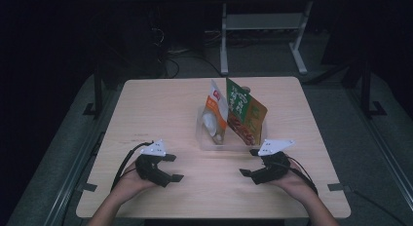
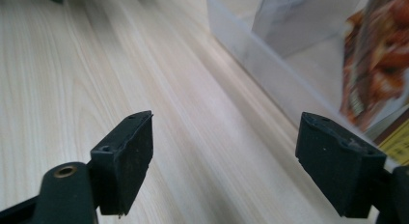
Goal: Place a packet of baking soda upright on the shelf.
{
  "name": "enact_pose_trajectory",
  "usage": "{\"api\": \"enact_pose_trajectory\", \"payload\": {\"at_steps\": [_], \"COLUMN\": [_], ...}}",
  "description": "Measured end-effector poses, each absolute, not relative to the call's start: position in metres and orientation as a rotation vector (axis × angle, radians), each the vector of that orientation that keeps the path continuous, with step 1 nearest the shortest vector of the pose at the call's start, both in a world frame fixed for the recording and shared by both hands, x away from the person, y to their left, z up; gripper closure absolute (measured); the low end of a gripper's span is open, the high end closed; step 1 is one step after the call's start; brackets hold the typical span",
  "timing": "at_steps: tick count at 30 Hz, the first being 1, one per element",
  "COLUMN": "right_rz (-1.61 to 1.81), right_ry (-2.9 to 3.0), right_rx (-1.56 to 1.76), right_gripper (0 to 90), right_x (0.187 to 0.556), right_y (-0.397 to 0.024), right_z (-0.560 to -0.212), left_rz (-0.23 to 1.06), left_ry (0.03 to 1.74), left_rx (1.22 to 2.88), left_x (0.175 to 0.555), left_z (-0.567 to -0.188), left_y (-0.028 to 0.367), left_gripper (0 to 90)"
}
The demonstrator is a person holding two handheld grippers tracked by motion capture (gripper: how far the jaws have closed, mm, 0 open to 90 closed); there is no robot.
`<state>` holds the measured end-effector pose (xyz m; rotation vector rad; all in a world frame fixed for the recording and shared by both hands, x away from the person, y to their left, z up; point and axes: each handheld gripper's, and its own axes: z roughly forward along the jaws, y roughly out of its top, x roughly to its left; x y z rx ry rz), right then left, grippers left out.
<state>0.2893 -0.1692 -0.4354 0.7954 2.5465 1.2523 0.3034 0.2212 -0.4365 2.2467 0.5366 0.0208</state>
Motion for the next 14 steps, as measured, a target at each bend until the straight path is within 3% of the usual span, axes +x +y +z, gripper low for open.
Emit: {"api": "enact_pose_trajectory", "payload": {"at_steps": [14], "right_rz": [1.218], "right_ry": [2.597], "right_rx": [0.737], "right_gripper": [19.8], "right_x": [0.290], "right_y": [-0.163], "right_z": [-0.447], "left_rz": [-0.016], "left_ry": [0.471], "left_rx": [2.291], "left_x": [0.299], "left_z": [-0.442], "left_y": [0.217], "left_gripper": [17.3]}}
